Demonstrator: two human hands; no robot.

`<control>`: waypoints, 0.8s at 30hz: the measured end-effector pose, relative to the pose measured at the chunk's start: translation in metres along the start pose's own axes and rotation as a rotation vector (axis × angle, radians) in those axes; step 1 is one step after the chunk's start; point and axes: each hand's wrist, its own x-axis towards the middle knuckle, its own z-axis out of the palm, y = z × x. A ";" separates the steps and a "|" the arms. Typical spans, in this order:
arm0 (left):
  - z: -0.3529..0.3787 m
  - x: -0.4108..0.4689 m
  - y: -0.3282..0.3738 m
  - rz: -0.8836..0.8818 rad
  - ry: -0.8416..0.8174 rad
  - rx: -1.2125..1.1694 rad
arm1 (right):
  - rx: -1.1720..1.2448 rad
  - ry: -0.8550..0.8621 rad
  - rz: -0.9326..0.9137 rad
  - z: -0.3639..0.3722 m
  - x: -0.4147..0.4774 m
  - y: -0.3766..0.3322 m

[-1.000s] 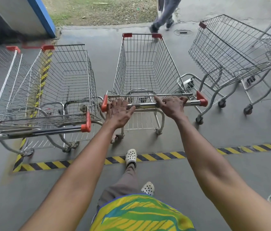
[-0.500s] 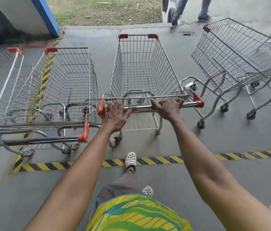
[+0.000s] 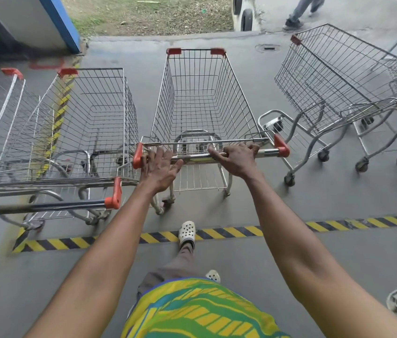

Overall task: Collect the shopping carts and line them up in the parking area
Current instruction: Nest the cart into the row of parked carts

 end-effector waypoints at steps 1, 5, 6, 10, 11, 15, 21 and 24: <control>-0.001 0.003 -0.002 -0.005 -0.010 0.001 | -0.013 -0.017 -0.018 -0.002 0.001 0.000; -0.009 0.011 -0.006 -0.005 -0.023 0.001 | -0.009 -0.046 -0.065 -0.006 0.007 -0.006; -0.011 0.013 -0.007 -0.005 -0.027 0.011 | 0.002 -0.040 -0.068 -0.007 0.008 -0.007; -0.016 0.024 -0.011 -0.020 -0.036 0.044 | 0.009 -0.025 -0.042 -0.007 0.017 -0.014; -0.017 0.027 -0.012 -0.023 -0.040 0.047 | 0.011 -0.028 -0.038 -0.007 0.019 -0.015; -0.027 0.034 -0.011 -0.036 -0.051 0.019 | 0.026 -0.036 -0.029 -0.009 0.030 -0.021; -0.033 0.066 -0.019 -0.046 -0.035 0.061 | 0.059 -0.041 -0.033 -0.012 0.059 -0.025; -0.041 0.087 -0.021 -0.045 -0.043 0.054 | 0.070 -0.051 -0.035 -0.015 0.080 -0.026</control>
